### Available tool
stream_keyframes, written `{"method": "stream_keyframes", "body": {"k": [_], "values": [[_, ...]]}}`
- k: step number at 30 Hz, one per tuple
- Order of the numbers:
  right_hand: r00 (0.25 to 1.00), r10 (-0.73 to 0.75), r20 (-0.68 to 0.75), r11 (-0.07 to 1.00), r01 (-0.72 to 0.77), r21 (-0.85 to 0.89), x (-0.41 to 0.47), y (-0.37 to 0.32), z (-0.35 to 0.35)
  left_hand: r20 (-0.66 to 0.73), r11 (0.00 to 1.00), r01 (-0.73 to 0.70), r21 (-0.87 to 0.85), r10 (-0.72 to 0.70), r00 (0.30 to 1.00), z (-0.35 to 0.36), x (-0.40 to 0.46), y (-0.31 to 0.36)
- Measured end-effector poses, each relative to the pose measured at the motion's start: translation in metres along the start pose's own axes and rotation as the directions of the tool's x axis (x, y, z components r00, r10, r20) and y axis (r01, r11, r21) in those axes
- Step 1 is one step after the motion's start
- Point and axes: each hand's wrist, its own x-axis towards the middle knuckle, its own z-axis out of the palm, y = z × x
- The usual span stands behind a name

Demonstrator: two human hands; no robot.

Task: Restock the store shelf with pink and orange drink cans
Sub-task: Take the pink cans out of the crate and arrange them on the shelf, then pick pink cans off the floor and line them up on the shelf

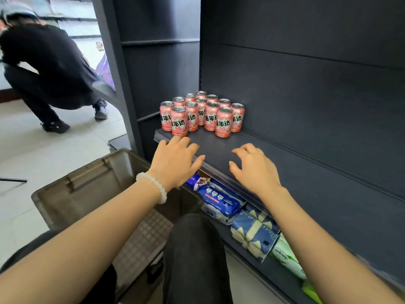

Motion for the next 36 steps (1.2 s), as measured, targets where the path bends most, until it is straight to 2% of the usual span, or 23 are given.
{"method": "stream_keyframes", "body": {"k": [9, 14, 21, 26, 29, 32, 36], "values": [[0.999, -0.046, -0.012, 0.997, 0.046, 0.061, 0.008, -0.002, 0.005, 0.012, 0.996, 0.085, 0.016, -0.085, 0.996, -0.009, 0.008, -0.003], [1.0, -0.019, -0.013, 0.999, 0.02, 0.049, 0.006, 0.016, 0.013, 0.056, 0.999, 0.051, -0.007, -0.05, 0.997, 0.007, 0.019, 0.014], [0.991, 0.134, 0.017, 0.991, -0.134, 0.024, 0.007, 0.064, 0.034, 0.092, 0.991, -0.075, -0.108, 0.085, 0.992, 0.045, 0.071, 0.05], [0.955, 0.293, -0.03, 0.956, -0.293, 0.007, 0.01, 0.1, 0.051, 0.034, 0.949, -0.22, -0.225, 0.233, 0.972, 0.076, 0.118, 0.087], [0.915, 0.399, -0.065, 0.916, -0.401, -0.017, 0.002, 0.119, 0.051, 0.025, 0.906, -0.317, -0.28, 0.337, 0.941, 0.091, 0.138, 0.111], [0.85, 0.515, -0.111, 0.849, -0.523, -0.068, -0.02, 0.134, 0.042, 0.031, 0.842, -0.445, -0.305, 0.476, 0.879, 0.094, 0.149, 0.141], [0.761, 0.626, -0.17, 0.752, -0.647, -0.125, -0.065, 0.136, 0.023, -0.035, 0.739, -0.584, -0.336, 0.61, 0.792, 0.075, 0.135, 0.179]]}}
